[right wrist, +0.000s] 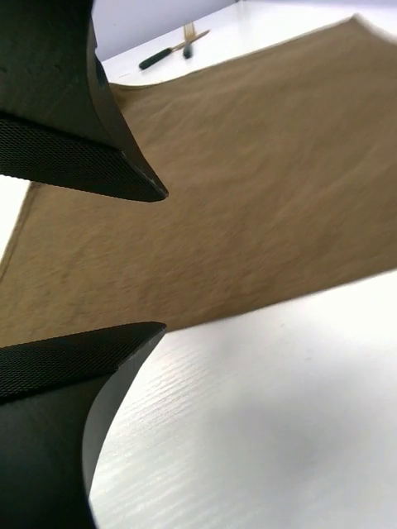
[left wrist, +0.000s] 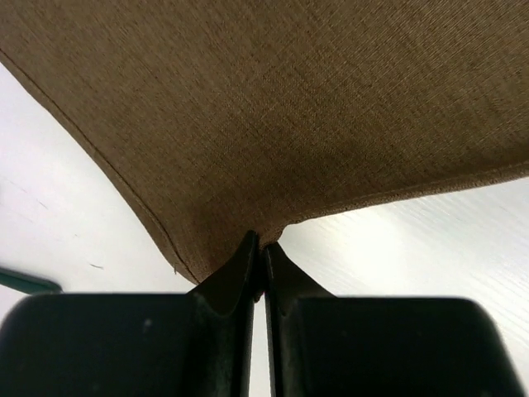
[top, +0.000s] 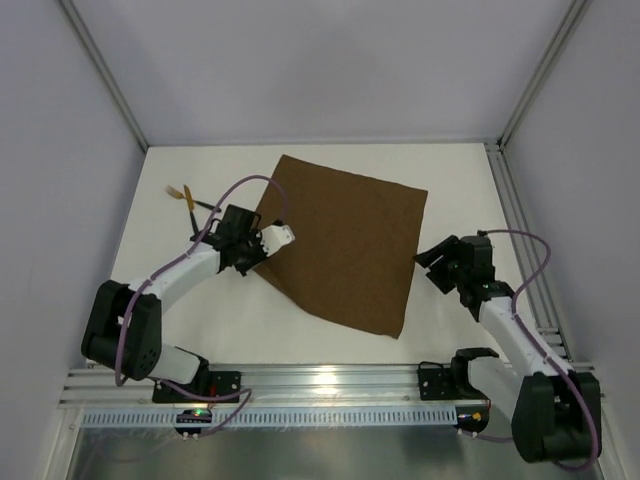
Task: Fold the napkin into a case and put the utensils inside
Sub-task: Flatten out the crumpled napkin at the center of the board.
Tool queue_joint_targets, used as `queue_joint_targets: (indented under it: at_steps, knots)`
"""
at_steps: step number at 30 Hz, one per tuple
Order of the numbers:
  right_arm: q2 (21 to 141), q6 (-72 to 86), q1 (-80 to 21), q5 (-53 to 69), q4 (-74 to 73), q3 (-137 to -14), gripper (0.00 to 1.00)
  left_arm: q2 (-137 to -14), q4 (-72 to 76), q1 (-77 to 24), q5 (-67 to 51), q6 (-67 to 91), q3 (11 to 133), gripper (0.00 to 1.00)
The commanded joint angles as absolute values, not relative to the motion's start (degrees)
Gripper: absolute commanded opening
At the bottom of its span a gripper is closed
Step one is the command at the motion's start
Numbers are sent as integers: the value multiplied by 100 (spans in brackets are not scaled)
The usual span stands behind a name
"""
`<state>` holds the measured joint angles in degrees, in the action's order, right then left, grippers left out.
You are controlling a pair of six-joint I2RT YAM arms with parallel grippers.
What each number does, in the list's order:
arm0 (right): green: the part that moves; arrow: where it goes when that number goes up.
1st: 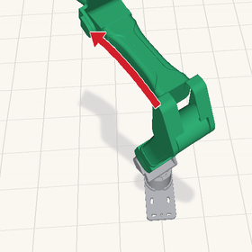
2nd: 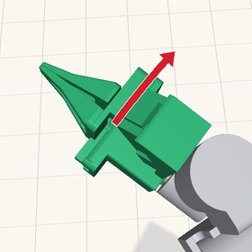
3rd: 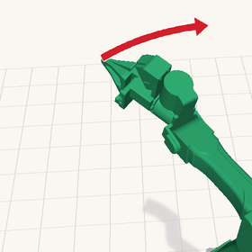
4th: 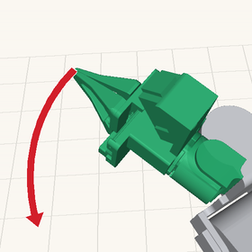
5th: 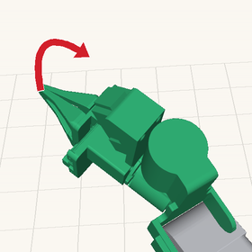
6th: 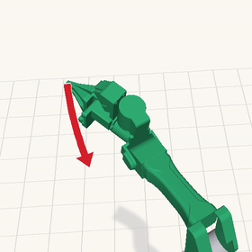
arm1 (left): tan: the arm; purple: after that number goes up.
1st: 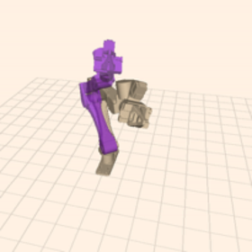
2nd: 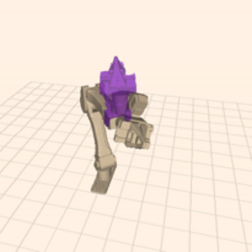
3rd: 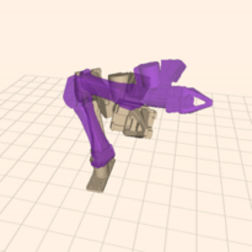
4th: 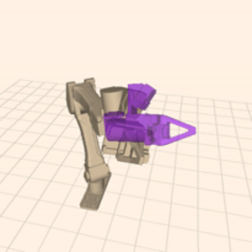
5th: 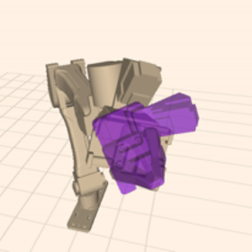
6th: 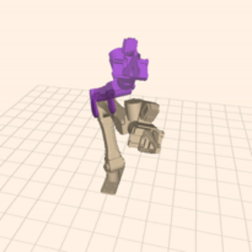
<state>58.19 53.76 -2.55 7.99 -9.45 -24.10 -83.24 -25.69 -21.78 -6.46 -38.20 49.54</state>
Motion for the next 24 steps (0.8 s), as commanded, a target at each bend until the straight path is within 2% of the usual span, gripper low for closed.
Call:
queue_joint_targets:
  at_steps: [1, 4, 9, 14, 16, 20, 24]
  knots:
    - [4871, 4881, -264, 27, -1676, -2724, 64, -7893, -2908, -2197, -1107, -3911, 4852, 8]
    - [4535, 4387, -272, 44, -2284, -3110, 64, -7665, -3180, -2224, -1230, -3806, 4746, 8]
    - [5069, 3780, -781, 281, -3040, -3471, 64, -7164, -3498, -2232, -1274, -3586, 4536, 6]
    - [5808, 3140, -2632, 70, -4243, -4602, 62, -6751, -3753, -2250, -1126, -3314, 4465, 4]
    - [6176, 2919, -2995, 210, -4751, -4947, 62, -6680, -3709, -2250, -985, -3173, 4474, 2]
    - [6600, 1700, -3689, 352, -5378, -5772, 52, -6723, -3525, -2224, -747, -2927, 4482, 0]
    - [6496, -529, -4122, 333, -4970, -6065, 52, -6987, -3559, -2145, -808, -2707, 4596, 0]
